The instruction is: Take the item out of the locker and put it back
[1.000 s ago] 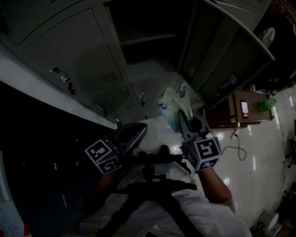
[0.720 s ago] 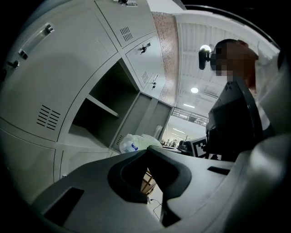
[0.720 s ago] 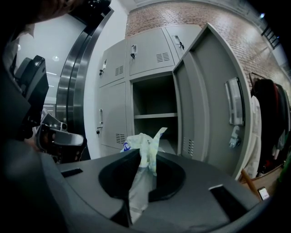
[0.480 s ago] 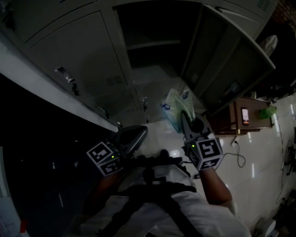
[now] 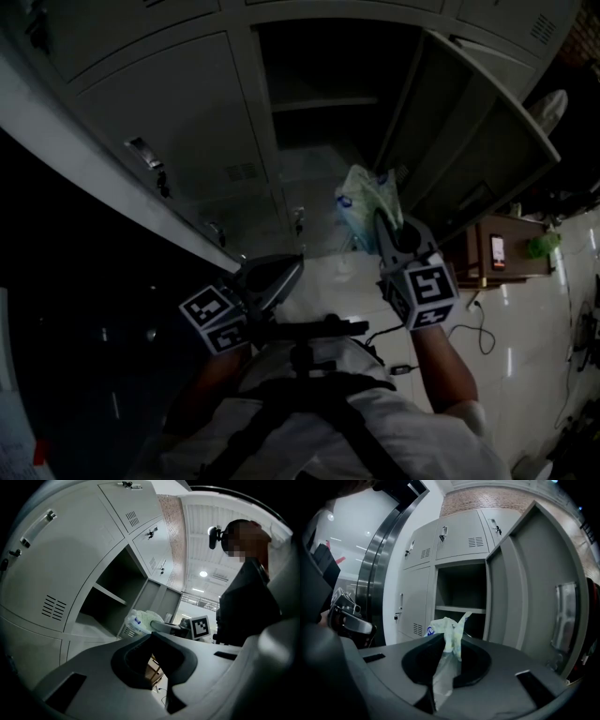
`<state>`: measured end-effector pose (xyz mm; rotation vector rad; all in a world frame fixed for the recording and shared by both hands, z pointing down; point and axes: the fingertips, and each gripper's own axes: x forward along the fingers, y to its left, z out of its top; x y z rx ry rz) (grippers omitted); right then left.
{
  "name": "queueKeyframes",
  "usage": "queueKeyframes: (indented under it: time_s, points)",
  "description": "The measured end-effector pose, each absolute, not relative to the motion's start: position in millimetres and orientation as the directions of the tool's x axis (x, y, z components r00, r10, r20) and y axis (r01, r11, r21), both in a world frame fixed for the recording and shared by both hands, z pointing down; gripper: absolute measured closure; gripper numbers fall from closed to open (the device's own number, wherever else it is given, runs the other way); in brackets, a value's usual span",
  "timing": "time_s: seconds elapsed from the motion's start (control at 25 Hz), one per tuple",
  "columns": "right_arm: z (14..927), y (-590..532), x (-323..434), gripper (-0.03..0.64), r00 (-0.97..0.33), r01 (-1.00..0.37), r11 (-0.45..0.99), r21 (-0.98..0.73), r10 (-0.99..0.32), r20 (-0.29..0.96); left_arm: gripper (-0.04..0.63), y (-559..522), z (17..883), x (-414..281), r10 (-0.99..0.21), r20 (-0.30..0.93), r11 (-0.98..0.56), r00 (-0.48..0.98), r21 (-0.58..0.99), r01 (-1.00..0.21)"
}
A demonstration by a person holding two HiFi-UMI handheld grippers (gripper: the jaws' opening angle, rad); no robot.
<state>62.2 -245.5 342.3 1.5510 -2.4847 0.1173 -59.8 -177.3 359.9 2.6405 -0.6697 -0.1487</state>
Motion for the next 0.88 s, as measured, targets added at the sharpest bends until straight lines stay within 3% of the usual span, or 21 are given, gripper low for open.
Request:
queueKeyframes:
  time_s: [0.88]
  points:
    - [269.8, -342.9, 41.9, 0.597, -0.447, -0.870, 0.461, 0.174, -0.887, 0.116, 0.592, -219.3, 337.5, -80.3, -0.533, -0.014, -0.787, 0.846, 0.374, -0.490]
